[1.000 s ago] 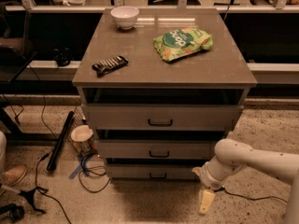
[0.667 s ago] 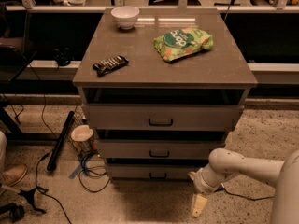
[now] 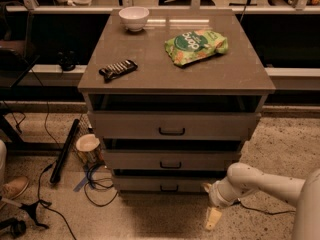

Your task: Open bottom drawer

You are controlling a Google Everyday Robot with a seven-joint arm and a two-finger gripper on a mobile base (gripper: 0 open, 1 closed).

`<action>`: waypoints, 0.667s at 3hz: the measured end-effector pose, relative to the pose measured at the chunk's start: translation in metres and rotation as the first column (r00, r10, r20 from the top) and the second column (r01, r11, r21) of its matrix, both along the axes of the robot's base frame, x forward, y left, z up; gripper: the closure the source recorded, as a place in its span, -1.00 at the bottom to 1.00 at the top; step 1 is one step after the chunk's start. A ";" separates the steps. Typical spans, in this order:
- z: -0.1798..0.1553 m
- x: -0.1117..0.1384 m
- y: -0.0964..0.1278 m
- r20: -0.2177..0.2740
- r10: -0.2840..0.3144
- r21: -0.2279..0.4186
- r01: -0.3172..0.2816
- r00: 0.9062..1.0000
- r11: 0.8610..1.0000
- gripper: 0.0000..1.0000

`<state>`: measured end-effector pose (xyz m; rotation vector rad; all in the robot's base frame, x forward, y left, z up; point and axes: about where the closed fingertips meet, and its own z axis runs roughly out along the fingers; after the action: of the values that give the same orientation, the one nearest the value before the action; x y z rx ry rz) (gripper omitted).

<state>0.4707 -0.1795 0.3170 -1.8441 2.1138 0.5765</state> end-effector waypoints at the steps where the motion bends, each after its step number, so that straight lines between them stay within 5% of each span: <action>1: -0.035 0.039 -0.007 0.133 -0.029 0.094 0.016 0.991 0.995 -1.00; 2: -0.052 0.061 -0.010 0.198 -0.048 0.137 0.021 0.979 0.990 -1.00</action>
Offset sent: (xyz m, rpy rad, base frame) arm 0.0902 -0.0179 -0.0687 0.1816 -0.2923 -0.0540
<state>0.5314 -0.1893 0.2647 -1.7119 1.9234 0.4892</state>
